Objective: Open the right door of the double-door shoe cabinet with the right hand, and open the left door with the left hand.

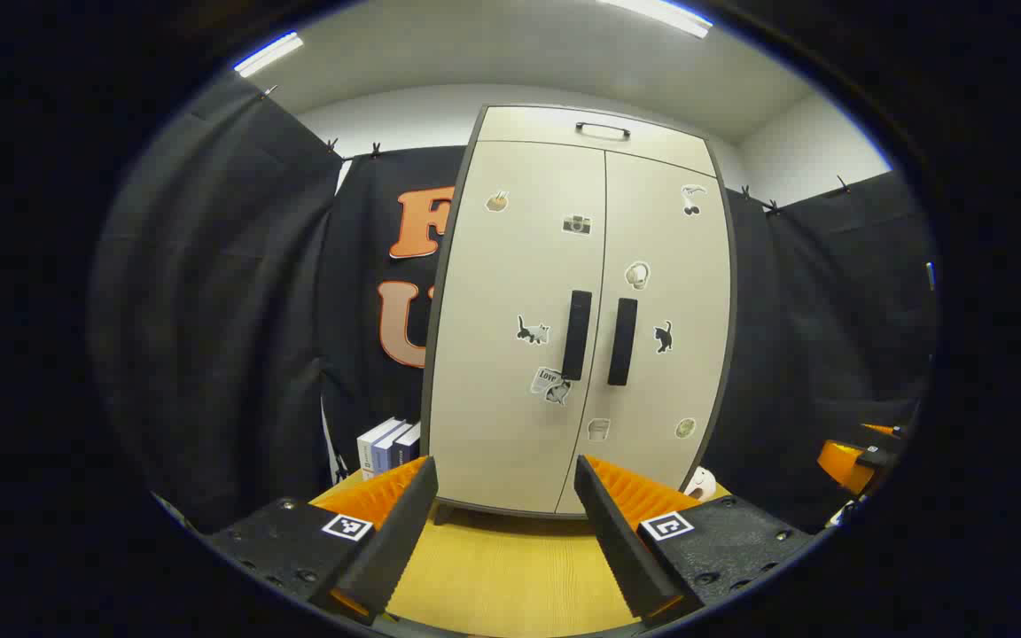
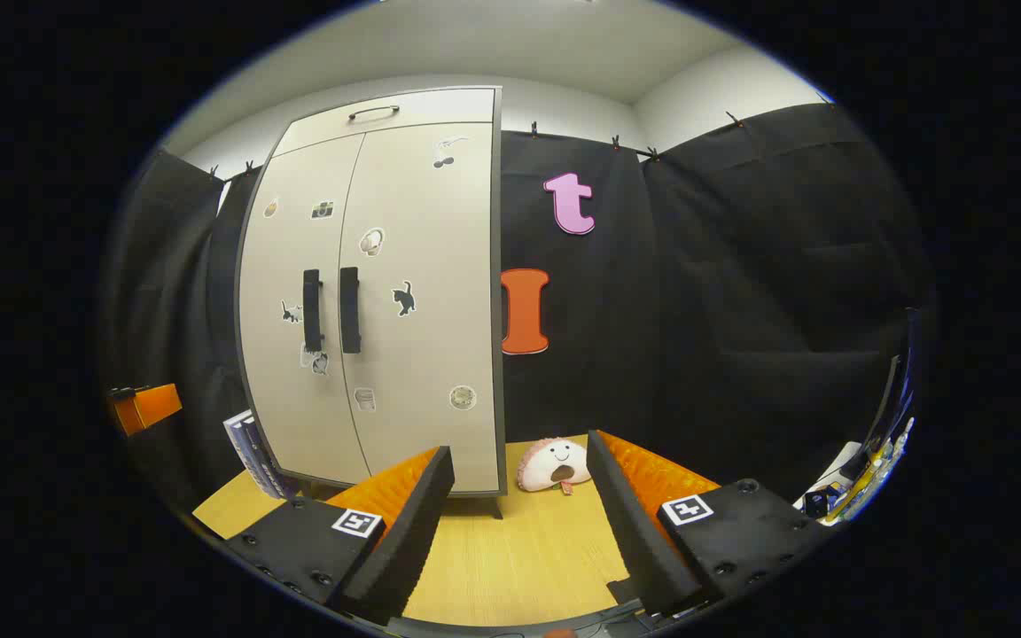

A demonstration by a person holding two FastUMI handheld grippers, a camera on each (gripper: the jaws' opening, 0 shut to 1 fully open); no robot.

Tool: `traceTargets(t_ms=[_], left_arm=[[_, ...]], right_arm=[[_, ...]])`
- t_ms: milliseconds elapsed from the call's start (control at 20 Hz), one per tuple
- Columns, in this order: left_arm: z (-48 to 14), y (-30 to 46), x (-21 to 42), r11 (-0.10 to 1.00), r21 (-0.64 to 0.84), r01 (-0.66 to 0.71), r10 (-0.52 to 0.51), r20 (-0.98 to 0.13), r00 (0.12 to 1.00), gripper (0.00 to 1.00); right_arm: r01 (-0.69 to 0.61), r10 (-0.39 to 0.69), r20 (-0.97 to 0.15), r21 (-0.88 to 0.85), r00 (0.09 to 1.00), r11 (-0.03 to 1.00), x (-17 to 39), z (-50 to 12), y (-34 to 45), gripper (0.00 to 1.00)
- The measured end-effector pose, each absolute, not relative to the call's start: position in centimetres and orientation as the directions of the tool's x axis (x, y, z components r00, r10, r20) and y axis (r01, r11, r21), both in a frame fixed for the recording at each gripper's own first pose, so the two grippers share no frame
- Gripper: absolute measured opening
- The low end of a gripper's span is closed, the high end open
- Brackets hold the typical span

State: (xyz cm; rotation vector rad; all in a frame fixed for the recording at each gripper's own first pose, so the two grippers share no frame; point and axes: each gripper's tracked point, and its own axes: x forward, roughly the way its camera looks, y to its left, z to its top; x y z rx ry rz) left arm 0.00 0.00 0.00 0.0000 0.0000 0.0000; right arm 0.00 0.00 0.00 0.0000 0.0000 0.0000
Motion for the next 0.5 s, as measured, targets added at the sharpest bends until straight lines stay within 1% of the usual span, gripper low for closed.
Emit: traceTargets(t_ms=[150,200,250,500], left_arm=[[-0.1,-0.2,-0.3,1.000,0.008,-0.004,0.004,-0.007,1.000,0.94],[0.1,-0.3,-0.4,1.000,0.003,0.000,0.000,-0.007,1.000,0.92],[0.5,-0.2,-0.5,1.000,-0.001,-0.001,0.001,-0.001,1.000,0.95],[1.6,1.2,-0.3,1.000,0.006,0.016,-0.016,0.013,1.000,0.95]], right_arm=[[-0.022,0.022,-0.001,-0.013,1.000,1.000,-0.1,0.0,0.6,0.90],[-0.035,0.035,-0.005,-0.011,0.999,0.999,-0.2,0.1,1.1,0.99],[-0.045,0.045,-0.002,-0.008,0.999,0.999,-0.3,0.3,1.5,0.99],[-0.049,0.049,-0.001,0.010,0.999,0.999,-1.4,0.4,3.7,0.99]])
